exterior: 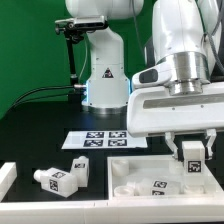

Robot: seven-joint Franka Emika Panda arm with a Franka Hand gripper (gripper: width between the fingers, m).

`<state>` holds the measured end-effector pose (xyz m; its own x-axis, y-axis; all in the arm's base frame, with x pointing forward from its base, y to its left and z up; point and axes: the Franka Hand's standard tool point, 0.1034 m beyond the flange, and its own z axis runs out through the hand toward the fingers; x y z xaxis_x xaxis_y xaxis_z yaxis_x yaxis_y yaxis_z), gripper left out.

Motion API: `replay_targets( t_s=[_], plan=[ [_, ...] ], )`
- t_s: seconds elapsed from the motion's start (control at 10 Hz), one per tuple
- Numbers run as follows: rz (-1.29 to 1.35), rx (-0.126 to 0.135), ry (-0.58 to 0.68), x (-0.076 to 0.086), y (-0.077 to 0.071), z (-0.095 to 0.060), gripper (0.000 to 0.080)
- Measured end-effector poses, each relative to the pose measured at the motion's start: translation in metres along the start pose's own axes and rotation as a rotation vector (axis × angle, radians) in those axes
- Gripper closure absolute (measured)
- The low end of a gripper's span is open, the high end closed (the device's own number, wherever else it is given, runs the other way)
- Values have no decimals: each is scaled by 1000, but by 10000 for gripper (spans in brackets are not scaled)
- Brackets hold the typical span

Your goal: Assemble one leg

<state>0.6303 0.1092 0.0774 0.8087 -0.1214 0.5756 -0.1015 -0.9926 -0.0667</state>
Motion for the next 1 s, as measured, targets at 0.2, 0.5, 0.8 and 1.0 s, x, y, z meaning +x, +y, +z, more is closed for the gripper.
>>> replay_targets(
  t_s=[0.2,0.5,0.8,1.0],
  plan=[
    [-3,0,-7,-5,-2,2,514],
    [16,-7,-3,-6,-2,2,514],
    [17,-7,-6,-6,-2,2,328],
    [44,9,-133,5,-5,-6,212]
  ],
)
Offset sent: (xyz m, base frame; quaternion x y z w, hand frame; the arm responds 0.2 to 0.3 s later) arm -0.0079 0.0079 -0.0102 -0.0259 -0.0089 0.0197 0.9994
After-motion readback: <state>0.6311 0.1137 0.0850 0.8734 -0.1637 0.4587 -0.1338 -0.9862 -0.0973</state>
